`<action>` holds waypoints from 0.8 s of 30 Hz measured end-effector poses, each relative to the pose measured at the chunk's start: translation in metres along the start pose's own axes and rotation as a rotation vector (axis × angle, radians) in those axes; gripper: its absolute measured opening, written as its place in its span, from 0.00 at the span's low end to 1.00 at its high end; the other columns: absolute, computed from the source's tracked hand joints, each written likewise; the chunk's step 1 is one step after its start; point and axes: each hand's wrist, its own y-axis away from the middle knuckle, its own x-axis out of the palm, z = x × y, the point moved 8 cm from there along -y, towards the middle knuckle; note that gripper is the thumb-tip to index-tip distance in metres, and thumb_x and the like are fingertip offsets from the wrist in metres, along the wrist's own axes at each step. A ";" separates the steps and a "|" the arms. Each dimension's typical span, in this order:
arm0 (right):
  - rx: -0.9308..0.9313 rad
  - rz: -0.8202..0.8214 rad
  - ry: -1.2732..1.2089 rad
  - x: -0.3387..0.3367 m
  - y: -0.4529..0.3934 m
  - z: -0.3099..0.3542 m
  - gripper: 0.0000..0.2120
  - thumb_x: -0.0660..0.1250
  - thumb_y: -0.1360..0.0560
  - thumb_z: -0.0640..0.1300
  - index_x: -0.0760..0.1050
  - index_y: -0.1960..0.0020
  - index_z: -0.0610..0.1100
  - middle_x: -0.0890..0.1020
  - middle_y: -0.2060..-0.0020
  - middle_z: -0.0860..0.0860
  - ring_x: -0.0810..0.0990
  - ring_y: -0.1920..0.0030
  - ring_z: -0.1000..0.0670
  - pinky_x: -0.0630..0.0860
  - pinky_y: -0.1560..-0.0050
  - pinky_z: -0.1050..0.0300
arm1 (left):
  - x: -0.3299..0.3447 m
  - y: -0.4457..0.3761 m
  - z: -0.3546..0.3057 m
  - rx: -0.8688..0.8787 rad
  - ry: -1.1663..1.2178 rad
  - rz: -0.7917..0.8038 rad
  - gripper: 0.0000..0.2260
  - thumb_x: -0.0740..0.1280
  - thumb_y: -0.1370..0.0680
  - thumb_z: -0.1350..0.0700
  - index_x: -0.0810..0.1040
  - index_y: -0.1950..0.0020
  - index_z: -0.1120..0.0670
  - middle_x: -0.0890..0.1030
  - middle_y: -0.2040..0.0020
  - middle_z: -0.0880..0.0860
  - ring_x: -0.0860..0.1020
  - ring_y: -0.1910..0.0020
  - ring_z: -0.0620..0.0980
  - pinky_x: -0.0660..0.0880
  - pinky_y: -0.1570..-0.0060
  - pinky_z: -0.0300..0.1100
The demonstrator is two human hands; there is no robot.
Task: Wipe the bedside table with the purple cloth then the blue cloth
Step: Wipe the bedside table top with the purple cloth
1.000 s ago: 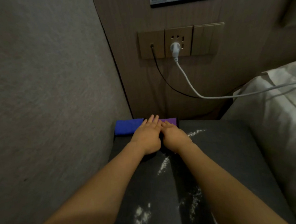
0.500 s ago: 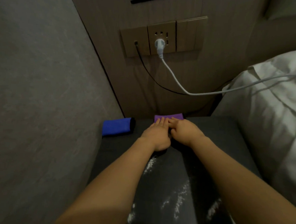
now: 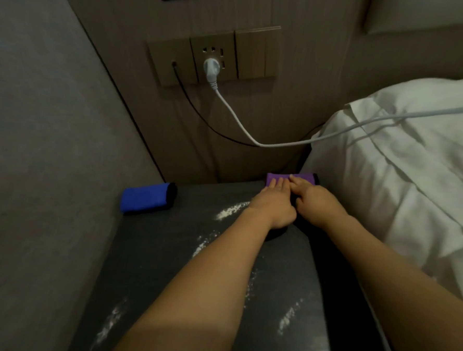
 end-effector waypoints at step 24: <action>0.105 -0.022 0.057 0.005 0.033 0.007 0.25 0.56 0.23 0.38 0.60 0.26 0.44 0.59 0.24 0.46 0.59 0.25 0.49 0.57 0.29 0.58 | 0.022 0.020 -0.010 0.016 -0.111 -0.035 0.33 0.56 0.22 0.54 0.44 0.22 0.63 0.45 0.21 0.59 0.45 0.22 0.54 0.45 0.24 0.46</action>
